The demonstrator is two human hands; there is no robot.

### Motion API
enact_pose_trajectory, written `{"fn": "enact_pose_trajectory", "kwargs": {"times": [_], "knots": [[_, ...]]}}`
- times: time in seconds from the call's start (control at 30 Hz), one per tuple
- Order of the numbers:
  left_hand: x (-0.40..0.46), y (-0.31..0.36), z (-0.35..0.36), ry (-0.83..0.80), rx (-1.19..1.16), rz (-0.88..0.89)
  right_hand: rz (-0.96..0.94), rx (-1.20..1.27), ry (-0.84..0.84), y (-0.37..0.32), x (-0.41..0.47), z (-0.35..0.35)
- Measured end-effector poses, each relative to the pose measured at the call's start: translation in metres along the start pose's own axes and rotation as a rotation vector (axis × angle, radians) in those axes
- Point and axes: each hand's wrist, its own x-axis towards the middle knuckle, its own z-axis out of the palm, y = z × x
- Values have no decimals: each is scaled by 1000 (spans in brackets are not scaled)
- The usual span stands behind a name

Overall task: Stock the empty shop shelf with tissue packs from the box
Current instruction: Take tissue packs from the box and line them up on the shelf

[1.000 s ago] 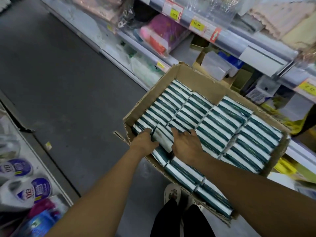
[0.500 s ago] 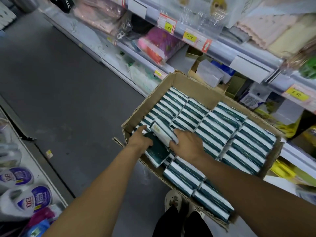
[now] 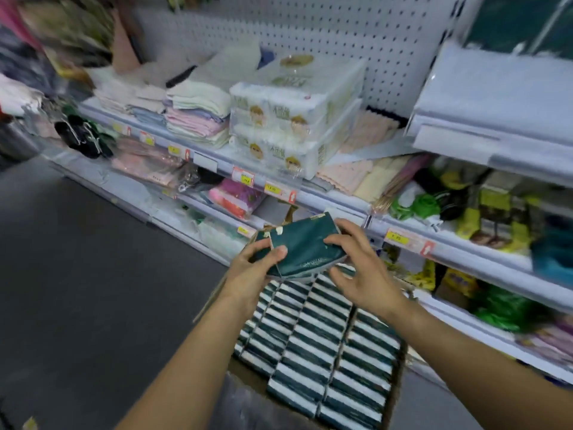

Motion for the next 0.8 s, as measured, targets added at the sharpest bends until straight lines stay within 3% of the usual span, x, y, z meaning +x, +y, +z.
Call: {"fn": "enact_pose_trajectory", "kwargs": {"times": [0.07, 0.2, 0.33, 0.5, 0.67, 0.73, 0.8], "knots": [[-4, 22, 23, -41, 19, 103, 136, 91, 72, -13, 0, -29], [-20, 63, 77, -101, 36, 327, 549, 548, 283, -31, 0, -84], [-43, 90, 134, -167, 103, 564, 676, 678, 327, -41, -1, -136], [-70, 112, 199, -233, 187, 762, 634, 941, 534, -50, -2, -201], [-91, 126, 267, -264, 204, 804, 557, 1090, 767, -33, -8, -286], [-97, 128, 298, -266, 199, 833, 534, 1088, 890, -20, -20, -332], [-104, 126, 332, -276, 172, 845, 527, 914, 974, -5, -39, -384]]}}
